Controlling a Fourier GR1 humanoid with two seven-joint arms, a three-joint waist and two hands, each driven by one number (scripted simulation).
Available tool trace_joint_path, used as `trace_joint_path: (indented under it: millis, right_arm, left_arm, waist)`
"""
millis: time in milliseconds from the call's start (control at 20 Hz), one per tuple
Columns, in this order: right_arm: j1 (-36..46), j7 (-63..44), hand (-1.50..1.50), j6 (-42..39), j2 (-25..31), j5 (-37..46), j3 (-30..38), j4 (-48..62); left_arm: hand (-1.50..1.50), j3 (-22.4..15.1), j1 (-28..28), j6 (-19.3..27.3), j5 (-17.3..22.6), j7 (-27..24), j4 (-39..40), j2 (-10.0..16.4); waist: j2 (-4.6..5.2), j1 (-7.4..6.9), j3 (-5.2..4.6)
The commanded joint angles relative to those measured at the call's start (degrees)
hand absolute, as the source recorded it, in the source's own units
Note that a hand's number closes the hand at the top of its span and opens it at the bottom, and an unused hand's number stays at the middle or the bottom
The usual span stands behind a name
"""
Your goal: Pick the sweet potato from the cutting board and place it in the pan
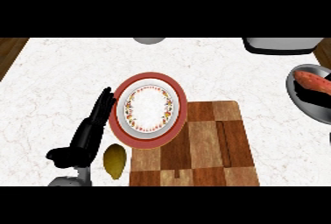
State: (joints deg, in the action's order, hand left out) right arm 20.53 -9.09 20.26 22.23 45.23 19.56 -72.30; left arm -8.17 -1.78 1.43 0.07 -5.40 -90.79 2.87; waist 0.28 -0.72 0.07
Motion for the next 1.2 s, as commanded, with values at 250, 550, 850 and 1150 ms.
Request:
trace_joint_path:
  millis: [250, 550, 850, 1150]
  right_arm:
    - [10.65, 19.28, 1.50, 13.68, 9.01, -7.75, 12.40, 27.82]
    - [19.00, 27.59, 1.50, 14.04, 16.38, -9.89, 15.92, 44.06]
    - [16.81, 21.32, -1.50, 3.02, 18.54, -5.58, 12.08, 55.55]
    - [22.86, 23.21, -1.50, -10.84, 19.82, -7.43, 12.29, 60.31]
  left_arm:
    - [0.00, -0.64, -1.25, 0.61, -0.74, -0.75, 1.14, -1.55]
    - [0.00, -0.13, -0.85, -1.17, -0.43, -1.50, 0.86, 0.02]
    - [0.00, -2.02, -2.31, -0.55, -1.15, -0.34, -0.25, -1.65]
    - [0.00, -1.80, -2.18, -1.08, -0.77, -0.20, 1.09, -1.58]
  waist:
    - [0.52, -1.17, 0.18]
    - [0.88, -2.31, 0.22]
    - [1.69, -3.77, 0.29]
    - [1.69, -4.15, 0.43]
